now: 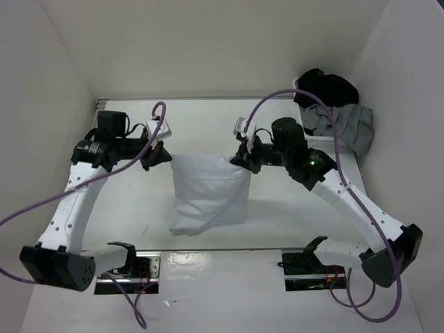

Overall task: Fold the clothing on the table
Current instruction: Flatten the skirt out

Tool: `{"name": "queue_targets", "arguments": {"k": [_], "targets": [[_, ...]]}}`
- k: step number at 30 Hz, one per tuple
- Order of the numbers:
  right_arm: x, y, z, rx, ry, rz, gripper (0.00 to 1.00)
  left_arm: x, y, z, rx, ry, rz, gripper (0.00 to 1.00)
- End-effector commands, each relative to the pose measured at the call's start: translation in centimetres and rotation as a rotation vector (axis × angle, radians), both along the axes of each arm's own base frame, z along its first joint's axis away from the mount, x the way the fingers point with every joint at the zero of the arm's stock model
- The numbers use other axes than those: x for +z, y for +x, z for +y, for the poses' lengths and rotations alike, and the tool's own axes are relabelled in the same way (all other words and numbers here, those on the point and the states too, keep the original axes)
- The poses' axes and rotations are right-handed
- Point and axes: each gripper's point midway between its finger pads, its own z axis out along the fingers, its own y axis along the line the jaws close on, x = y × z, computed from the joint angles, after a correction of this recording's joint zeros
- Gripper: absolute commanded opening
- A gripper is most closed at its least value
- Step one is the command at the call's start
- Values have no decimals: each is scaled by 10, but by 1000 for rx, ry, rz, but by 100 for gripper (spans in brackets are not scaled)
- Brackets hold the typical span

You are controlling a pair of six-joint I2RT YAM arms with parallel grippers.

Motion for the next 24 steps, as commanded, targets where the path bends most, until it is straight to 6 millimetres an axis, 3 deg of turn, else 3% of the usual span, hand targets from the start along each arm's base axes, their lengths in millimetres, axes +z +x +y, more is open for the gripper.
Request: {"name": "queue_targets", "arguments": {"k": [1,5,6,11,12,14,15,17,18,20,24], "targets": [[3,44,-4,-147,34,-70,0,-8,39,3,71,21,-29,8],[-7,70,-4,-201,24,-81,0,-19,70,7,135,46,-8,8],[-20,78,-4,-224,3,-69,0,-20,82,8,147,53,-25,7],[-42,116,-12,-311,-8,-63,0,-26,119,17,248,78,-48,4],[-55,120,-10,-310,-28,-38,0,-29,127,18,258,85,-51,4],[-56,132,-12,-333,-37,-52,0,-32,140,20,281,89,-58,4],[-69,141,-13,-357,-61,-41,0,-35,145,22,301,93,-55,4],[-72,155,-16,-395,-71,-48,0,-30,161,27,338,111,-86,4],[-87,159,-16,-404,-97,-25,0,-27,167,29,359,112,-97,4],[-85,173,-19,-444,-82,-47,0,-21,184,40,429,137,-135,2],[-108,200,-36,-558,-127,-44,0,-2,205,51,520,136,-227,2]]}}
